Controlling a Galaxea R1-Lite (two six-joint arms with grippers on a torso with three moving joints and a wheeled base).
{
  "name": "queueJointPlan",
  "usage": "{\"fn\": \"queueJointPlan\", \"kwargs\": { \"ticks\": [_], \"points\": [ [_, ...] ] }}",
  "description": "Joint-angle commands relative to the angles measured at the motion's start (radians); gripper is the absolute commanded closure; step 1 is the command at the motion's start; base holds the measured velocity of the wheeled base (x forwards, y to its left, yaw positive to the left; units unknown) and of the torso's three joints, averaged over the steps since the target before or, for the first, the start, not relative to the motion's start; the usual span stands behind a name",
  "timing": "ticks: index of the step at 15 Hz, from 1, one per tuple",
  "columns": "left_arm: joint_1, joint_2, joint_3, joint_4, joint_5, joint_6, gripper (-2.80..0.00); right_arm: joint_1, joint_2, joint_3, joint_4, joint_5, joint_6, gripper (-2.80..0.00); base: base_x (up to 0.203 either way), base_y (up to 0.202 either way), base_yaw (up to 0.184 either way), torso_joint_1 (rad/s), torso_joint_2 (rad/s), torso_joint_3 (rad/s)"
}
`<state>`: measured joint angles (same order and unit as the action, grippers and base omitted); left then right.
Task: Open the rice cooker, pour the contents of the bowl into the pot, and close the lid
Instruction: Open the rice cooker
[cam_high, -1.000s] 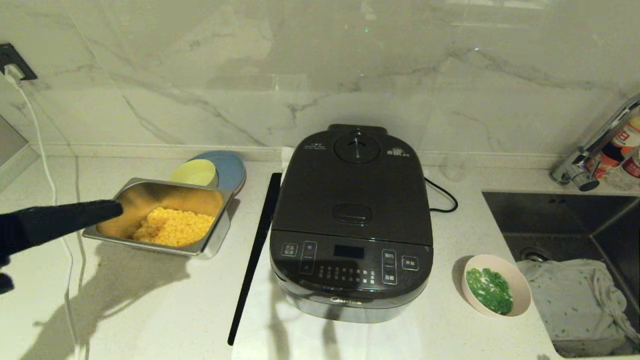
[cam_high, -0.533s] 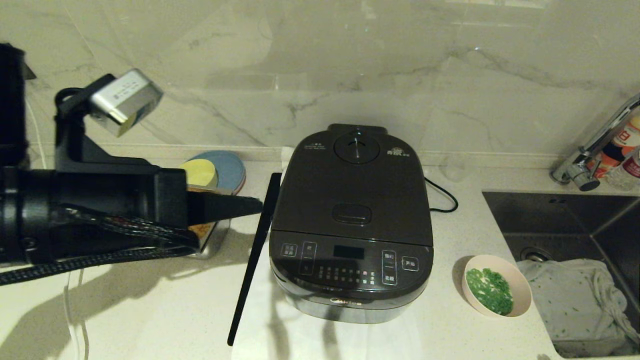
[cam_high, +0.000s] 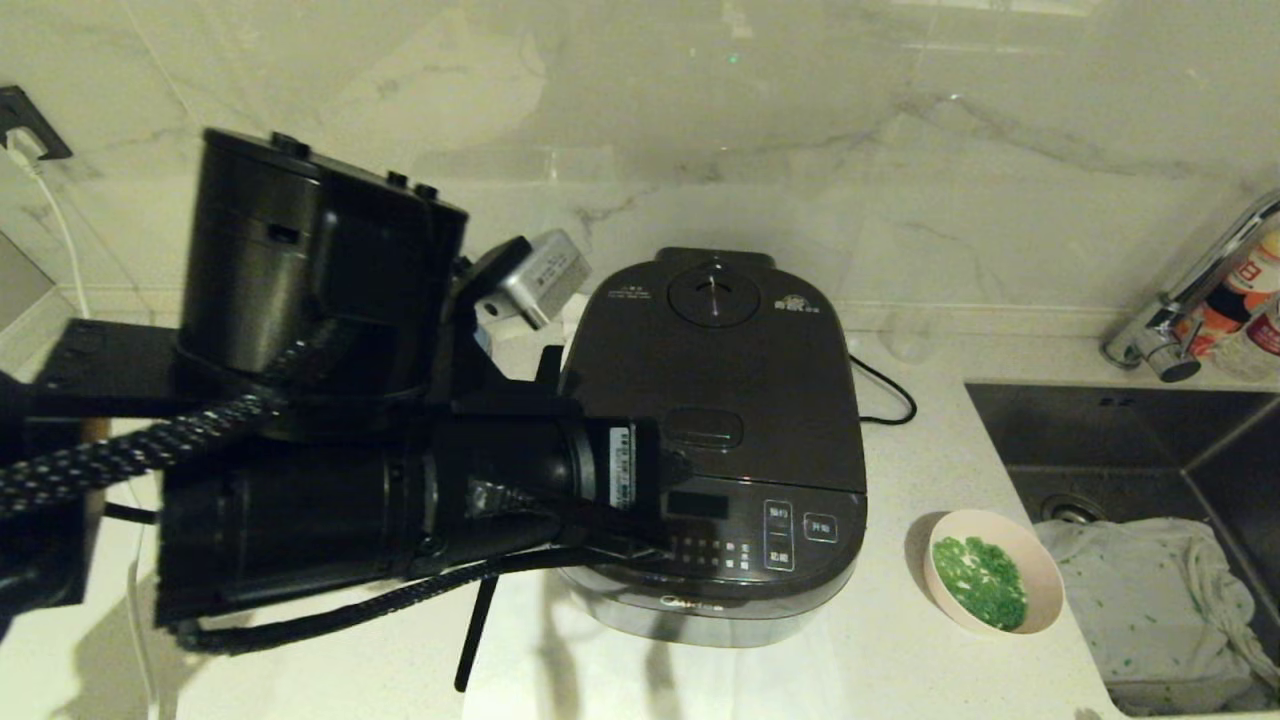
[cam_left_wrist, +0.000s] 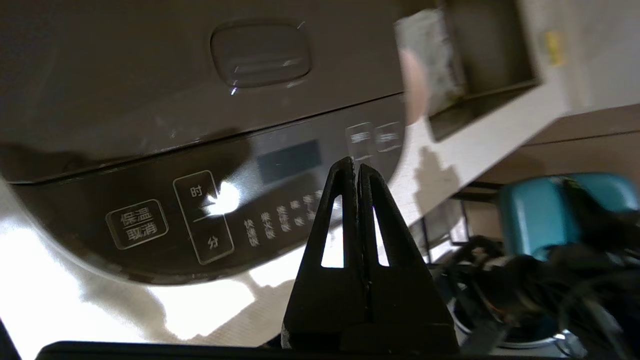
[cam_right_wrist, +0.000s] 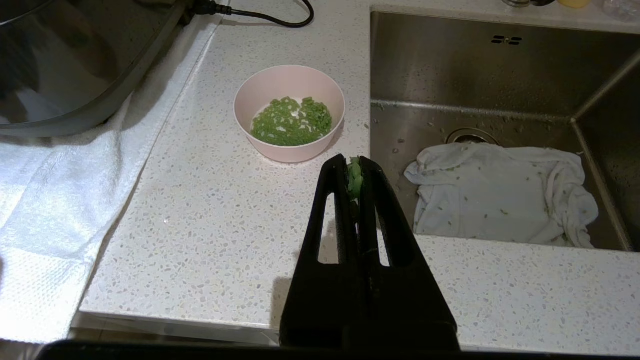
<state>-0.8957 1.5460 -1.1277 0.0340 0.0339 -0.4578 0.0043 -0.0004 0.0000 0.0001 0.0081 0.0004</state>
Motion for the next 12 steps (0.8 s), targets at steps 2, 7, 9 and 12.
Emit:
{"fn": "queueJointPlan", "kwargs": {
  "ticks": [2,7,9,12],
  "points": [
    [-0.008,0.052,-0.004,-0.003,0.032,-0.013,0.0,0.0,0.0,0.0,0.0,0.0,0.0,0.0,0.0,0.0,0.0,0.0,0.0,0.0],
    [-0.006,0.062,0.009,-0.003,0.067,-0.012,0.0,0.0,0.0,0.0,0.0,0.0,0.0,0.0,0.0,0.0,0.0,0.0,0.0,0.0],
    [-0.006,0.062,0.014,-0.02,0.078,-0.01,0.0,0.0,0.0,0.0,0.0,0.001,0.0,0.0,0.0,0.0,0.0,0.0,0.0,0.0],
    [-0.006,0.079,0.022,-0.051,0.083,-0.01,0.0,0.0,0.0,0.0,0.0,0.001,0.0,0.0,0.0,0.0,0.0,0.0,0.0,0.0]
  ]
}}
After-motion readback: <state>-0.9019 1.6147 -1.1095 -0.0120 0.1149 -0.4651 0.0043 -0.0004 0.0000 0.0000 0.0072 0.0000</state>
